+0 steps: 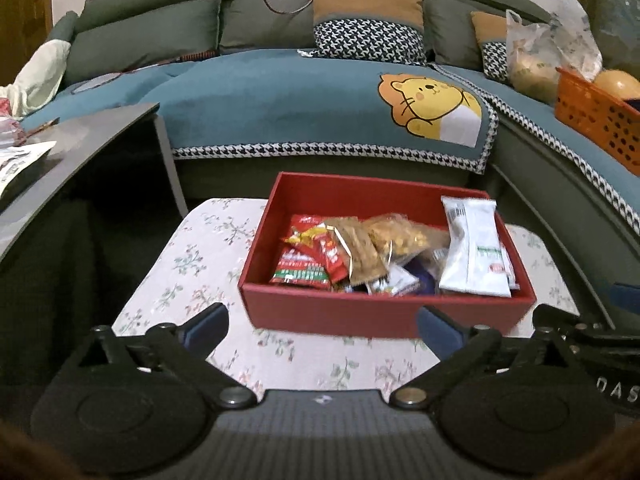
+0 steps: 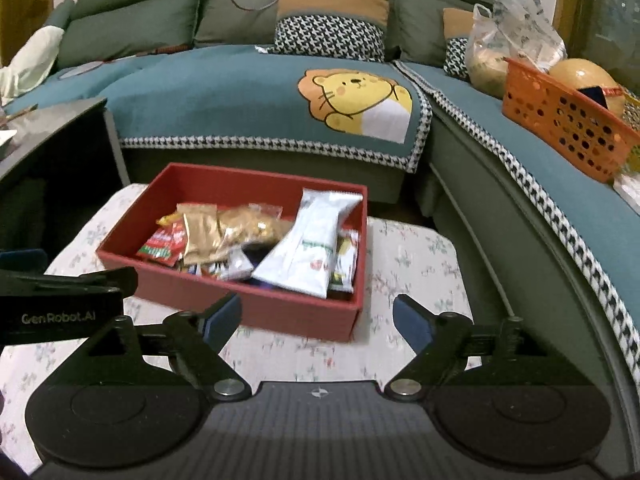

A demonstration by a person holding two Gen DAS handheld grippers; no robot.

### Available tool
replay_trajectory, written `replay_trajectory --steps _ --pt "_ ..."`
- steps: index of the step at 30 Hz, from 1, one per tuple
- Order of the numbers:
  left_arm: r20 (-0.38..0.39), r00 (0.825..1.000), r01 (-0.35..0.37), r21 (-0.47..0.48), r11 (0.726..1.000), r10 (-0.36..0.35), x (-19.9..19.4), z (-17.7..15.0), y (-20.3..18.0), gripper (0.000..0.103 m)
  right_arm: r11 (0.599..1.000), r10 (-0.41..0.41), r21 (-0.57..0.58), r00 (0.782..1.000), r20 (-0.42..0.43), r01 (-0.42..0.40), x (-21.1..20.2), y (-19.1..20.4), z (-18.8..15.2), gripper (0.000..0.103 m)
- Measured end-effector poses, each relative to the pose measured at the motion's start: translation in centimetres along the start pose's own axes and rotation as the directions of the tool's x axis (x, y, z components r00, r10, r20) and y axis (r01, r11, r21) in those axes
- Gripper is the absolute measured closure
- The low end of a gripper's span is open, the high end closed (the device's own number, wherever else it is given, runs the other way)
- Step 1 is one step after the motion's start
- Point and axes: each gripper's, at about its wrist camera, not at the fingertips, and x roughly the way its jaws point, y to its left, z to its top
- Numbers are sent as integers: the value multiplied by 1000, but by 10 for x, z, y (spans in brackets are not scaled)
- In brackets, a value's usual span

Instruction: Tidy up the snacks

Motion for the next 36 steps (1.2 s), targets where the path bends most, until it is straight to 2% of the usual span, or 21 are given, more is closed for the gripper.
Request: replay_trajectory --steps 7,12,20,36 --pt "22 999 -30 17 999 29 -22 -20 3 0 999 1 38 1000 1 -1 -22 -2 -21 15" --pt "19 1000 -9 -14 1000 10 -33 -32 9 0 999 2 33 1000 -25 -1 -28 3 -36 15" --pt "46 999 -30 29 999 28 -48 -47 8 0 999 7 44 1000 -14 -6 -43 5 -46 14" --pt "51 999 -9 23 1000 8 -66 -67 13 0 1000 9 23 1000 -23 -8 -60 12 -64 14"
